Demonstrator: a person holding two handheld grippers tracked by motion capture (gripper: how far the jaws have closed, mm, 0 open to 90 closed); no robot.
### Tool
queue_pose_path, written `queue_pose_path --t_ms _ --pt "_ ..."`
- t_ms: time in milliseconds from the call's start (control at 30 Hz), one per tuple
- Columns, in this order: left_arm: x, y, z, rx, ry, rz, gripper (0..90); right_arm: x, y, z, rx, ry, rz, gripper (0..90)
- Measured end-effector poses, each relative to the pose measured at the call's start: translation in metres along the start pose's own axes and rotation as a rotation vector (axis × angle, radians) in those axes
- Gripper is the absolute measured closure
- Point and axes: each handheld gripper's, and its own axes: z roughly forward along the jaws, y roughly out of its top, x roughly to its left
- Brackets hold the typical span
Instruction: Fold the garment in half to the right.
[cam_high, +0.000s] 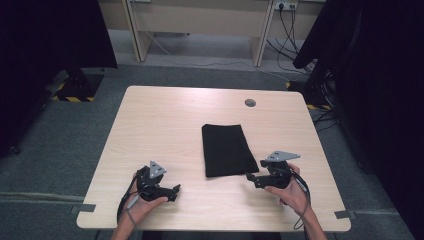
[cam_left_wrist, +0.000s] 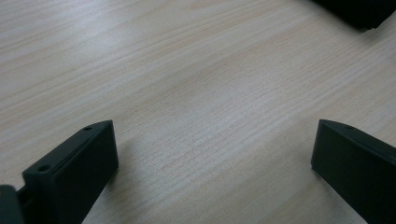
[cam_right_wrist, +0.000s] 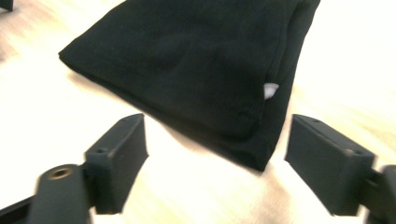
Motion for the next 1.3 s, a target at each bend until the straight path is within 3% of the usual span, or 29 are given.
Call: queue_pose_path --t_ms 633,767,900,1300 --pt "0.0 0.0 0.0 -0.001 0.001 -0.002 0.0 0.0 -0.029 -0.005 0.055 -0.026 -0.004 17.8" --pt "0.0 -0.001 0.0 -0.001 0.001 -0.002 0.0 0.0 -0.033 -0.008 0.056 -0.042 -0.014 17.5" --pt "0.0 -0.001 -0.001 -0.001 0.001 -0.002 0.0 0.001 -0.037 -0.011 0.067 -0.092 -0.054 16.7" --pt "-0.001 -0.001 -0.001 0.0 0.002 -0.002 0.0 0.004 -0.047 -0.021 0.064 -0.105 -0.04 16.1"
